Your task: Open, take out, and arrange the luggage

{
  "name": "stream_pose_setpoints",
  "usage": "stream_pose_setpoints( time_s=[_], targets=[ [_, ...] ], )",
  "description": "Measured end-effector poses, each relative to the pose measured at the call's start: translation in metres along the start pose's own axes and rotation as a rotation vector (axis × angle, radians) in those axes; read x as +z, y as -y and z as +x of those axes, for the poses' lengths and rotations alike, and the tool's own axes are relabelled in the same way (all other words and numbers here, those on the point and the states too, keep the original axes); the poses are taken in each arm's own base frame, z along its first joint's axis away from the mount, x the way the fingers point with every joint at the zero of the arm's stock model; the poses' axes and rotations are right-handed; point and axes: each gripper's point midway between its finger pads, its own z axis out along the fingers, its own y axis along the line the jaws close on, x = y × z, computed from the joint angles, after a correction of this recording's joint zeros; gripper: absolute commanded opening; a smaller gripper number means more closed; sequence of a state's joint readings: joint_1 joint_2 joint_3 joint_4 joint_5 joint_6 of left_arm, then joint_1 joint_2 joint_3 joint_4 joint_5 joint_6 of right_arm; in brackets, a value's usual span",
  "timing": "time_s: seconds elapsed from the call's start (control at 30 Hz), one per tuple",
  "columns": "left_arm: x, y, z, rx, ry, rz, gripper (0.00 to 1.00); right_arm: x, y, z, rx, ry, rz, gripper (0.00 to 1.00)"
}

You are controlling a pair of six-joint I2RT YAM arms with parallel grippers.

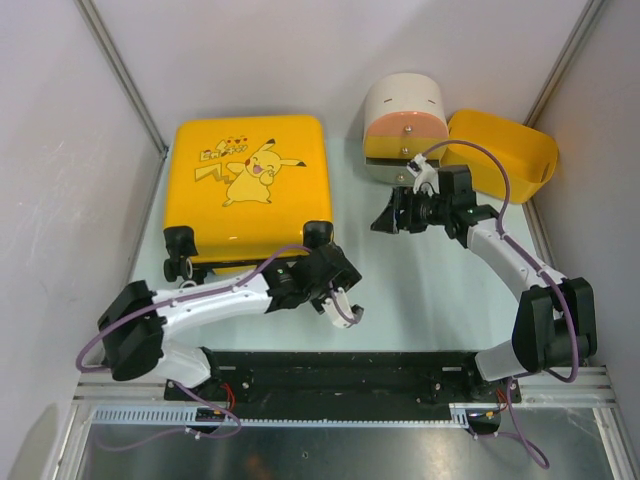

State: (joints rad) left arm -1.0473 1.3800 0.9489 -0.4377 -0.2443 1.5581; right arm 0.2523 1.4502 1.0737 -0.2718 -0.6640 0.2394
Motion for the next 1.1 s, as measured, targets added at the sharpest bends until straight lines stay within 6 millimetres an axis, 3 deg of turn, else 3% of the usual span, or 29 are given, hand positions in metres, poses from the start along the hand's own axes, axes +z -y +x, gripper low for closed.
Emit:
stream_pose_setpoints(
  time_s=[0.07,0.1,0.17,0.3,0.43,0.53,0.67,0.8,0.97,1.1],
  targets=[
    [0.011,0.0,-0.003,0.019,0.0,0.01,0.7,-0.001,0.003,0.001,0.002,0.0,0.005,0.79],
    [0.015,0.0,-0.005,0.024,0.001,0.013,0.58,-0.001,0.005,0.002,0.004,-0.002,0.008,0.79],
    [0.02,-0.001,-0.007,0.028,0.007,0.013,0.45,-0.001,0.007,0.004,0.008,-0.005,0.012,0.79],
    [0.021,-0.003,-0.008,0.027,0.01,0.009,0.0,-0.001,0.009,0.007,0.008,-0.008,0.009,0.78],
    [0.016,-0.011,-0.007,-0.016,0.008,-0.014,0.0,0.001,0.008,0.006,0.003,-0.004,-0.008,0.77],
    [0.002,-0.031,0.0,-0.09,-0.003,-0.086,0.0,0.006,0.008,0.005,0.004,-0.002,-0.023,0.77],
    [-0.047,-0.07,0.026,-0.257,-0.03,-0.28,0.0,0.017,0.008,0.006,0.009,-0.005,-0.043,0.74],
    [-0.098,-0.089,0.043,-0.368,-0.034,-0.432,0.0,0.035,-0.005,0.005,-0.003,0.004,-0.085,0.63],
    [-0.155,-0.096,0.066,-0.456,-0.069,-0.585,0.0,0.063,-0.06,-0.004,-0.058,0.055,-0.239,0.6],
    [-0.199,-0.089,0.082,-0.514,-0.088,-0.698,0.0,0.092,-0.124,-0.013,-0.101,0.069,-0.392,0.64]
  ],
)
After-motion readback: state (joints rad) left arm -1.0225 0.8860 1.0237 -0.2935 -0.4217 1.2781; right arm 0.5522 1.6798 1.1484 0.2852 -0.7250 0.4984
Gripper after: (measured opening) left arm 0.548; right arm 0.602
